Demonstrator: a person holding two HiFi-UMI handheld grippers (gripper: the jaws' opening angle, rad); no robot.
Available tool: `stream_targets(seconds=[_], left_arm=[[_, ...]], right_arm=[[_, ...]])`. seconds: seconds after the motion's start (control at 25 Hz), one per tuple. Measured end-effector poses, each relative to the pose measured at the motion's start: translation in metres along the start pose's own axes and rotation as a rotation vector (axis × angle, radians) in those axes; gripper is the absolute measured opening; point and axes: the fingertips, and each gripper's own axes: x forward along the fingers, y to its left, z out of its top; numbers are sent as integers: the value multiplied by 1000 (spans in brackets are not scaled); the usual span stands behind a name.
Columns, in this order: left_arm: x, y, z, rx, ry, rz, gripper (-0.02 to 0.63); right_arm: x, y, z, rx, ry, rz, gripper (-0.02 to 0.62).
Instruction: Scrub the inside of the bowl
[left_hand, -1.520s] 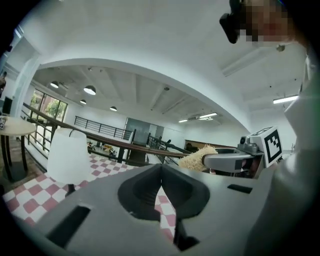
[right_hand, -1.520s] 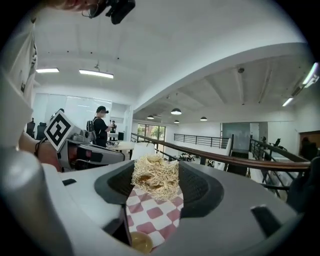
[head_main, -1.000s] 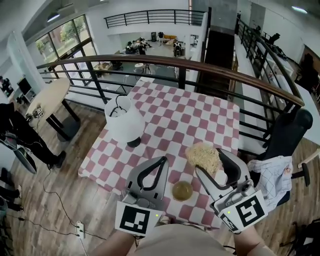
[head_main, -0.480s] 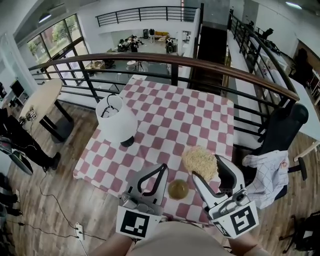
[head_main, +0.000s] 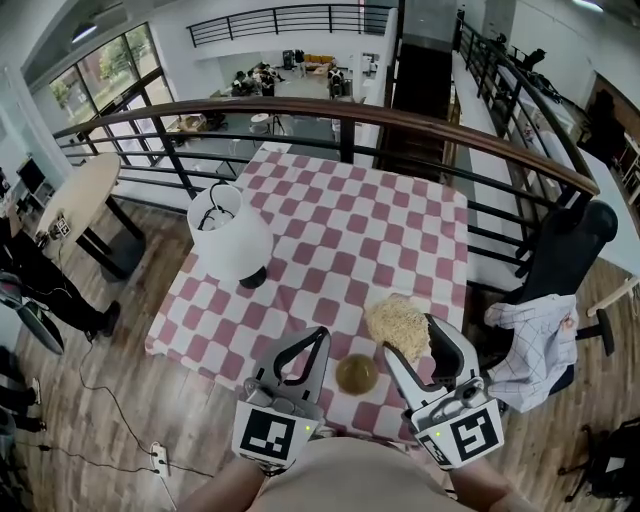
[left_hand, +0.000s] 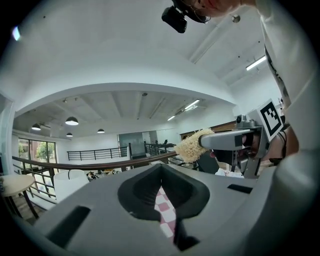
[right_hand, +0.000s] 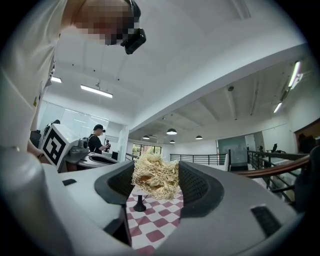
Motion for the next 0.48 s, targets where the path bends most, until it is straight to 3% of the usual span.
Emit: stream_targets(seconds=[0.48], left_arm=[[0,5,-8,4,18,6,15]], right_arm=[[7,8,-8,29,6,15,252]])
